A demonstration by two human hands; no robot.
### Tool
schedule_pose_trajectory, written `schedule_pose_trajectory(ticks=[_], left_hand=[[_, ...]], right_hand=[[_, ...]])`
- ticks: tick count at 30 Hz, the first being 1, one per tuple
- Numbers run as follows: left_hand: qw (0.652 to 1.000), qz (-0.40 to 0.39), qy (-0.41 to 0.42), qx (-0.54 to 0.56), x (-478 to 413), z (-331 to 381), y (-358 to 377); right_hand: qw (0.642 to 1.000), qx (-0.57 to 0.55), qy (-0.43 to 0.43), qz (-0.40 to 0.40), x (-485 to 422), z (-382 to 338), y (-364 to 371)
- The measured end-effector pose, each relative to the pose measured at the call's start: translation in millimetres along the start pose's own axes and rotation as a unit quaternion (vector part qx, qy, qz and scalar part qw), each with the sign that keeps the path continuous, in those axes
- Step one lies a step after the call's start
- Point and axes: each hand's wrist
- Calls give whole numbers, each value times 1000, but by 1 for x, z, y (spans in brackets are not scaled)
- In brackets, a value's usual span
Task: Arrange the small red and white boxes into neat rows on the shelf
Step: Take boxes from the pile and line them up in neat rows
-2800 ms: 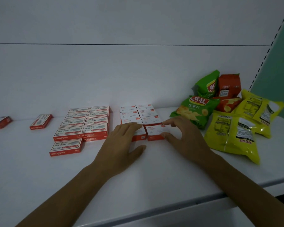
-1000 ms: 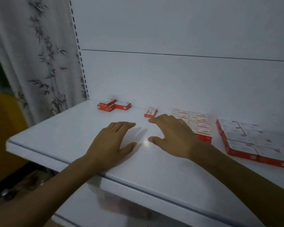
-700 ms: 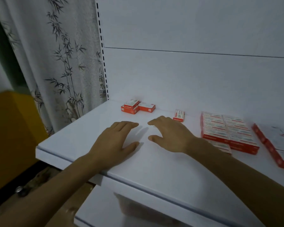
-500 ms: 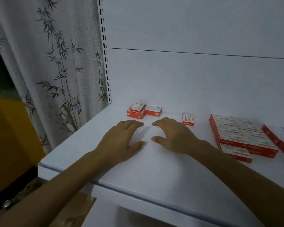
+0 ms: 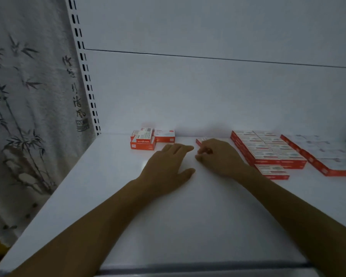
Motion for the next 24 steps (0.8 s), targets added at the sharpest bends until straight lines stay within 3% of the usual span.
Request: schedule_pose_trajectory(ticks=[4, 8, 12, 14, 19, 24], left_hand=[[998, 33, -15, 43, 1, -6, -2], [998, 20, -22, 48, 2, -7, 0], [998, 2, -41, 49, 2, -9, 2], [998, 13, -46, 43, 1, -11, 3], [994, 97, -35, 29, -4, -7, -1], [985, 171, -12, 7, -7, -6, -6]], right_hand=[[993, -82, -29, 83, 22, 2, 1], [999, -28, 42, 18, 21, 9, 7], [996, 66, 41, 31, 16, 11, 8], [996, 67, 19, 46, 16, 9, 6], [980, -48, -130, 142, 23, 4, -1], [969, -76, -161, 172, 24, -1, -3]])
Point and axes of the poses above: each hand's wrist, its own x-axis away from the middle knuckle, its own y-axis out of the palm, z = x × y, and after that the axes turned 8 degrees about y, right-handed
